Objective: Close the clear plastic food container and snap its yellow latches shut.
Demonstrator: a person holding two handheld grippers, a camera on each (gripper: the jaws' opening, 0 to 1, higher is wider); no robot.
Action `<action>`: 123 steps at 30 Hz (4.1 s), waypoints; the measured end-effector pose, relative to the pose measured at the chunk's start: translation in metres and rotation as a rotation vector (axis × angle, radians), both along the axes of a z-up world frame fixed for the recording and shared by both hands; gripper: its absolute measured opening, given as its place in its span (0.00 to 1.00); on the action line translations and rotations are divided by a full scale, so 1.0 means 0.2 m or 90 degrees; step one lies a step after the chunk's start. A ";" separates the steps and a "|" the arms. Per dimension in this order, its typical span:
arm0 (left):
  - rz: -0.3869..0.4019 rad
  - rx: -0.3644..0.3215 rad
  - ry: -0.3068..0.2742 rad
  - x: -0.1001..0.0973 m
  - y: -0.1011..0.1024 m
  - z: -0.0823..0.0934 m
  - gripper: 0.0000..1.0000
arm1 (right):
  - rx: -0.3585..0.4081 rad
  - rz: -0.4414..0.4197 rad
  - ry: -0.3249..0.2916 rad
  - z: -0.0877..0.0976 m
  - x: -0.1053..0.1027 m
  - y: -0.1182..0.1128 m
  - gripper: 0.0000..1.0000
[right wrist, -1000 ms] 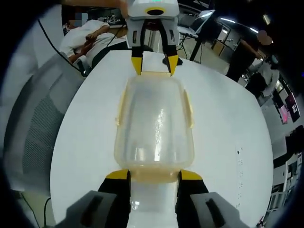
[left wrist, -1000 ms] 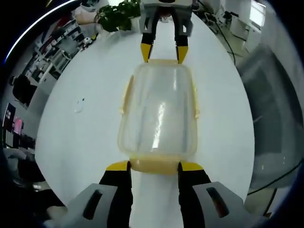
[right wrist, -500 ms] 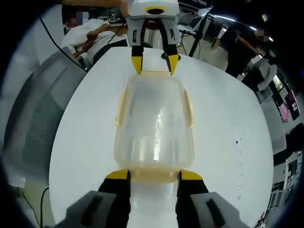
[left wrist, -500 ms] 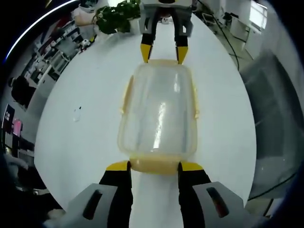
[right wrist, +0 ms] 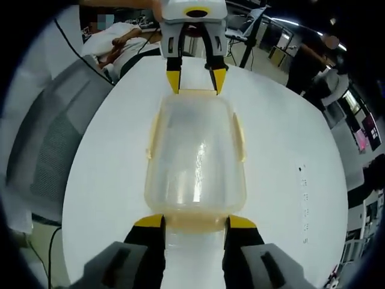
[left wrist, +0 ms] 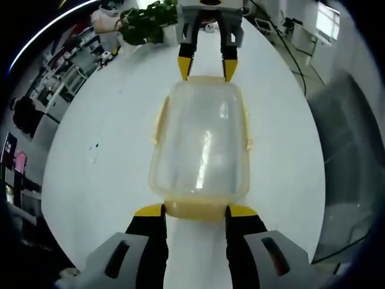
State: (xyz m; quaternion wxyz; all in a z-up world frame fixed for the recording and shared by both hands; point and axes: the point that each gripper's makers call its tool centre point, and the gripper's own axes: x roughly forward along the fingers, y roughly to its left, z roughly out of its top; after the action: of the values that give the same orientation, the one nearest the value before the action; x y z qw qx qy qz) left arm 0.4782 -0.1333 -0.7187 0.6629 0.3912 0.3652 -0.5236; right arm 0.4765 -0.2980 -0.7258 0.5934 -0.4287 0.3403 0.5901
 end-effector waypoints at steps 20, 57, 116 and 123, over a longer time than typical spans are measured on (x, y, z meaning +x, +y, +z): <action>-0.004 -0.006 0.008 0.02 -0.14 -0.02 0.35 | -0.014 0.002 0.015 -0.03 0.02 -0.14 0.35; -0.026 -0.024 0.058 0.04 -0.21 -0.12 0.35 | -0.012 -0.007 0.064 -0.11 0.04 -0.21 0.35; 0.353 -0.179 0.117 0.08 -0.21 -0.03 0.45 | 0.153 -0.430 0.182 0.00 0.04 -0.15 0.46; 0.477 -0.228 0.159 0.08 -0.21 -0.05 0.45 | 0.166 -0.498 0.194 -0.01 0.05 -0.15 0.44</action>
State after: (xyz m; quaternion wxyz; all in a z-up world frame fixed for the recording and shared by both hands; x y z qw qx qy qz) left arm 0.4946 -0.1750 -0.7293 0.8155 0.0441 0.4624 -0.3454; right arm 0.4866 -0.3278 -0.7287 0.7644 -0.0969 0.4833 0.4156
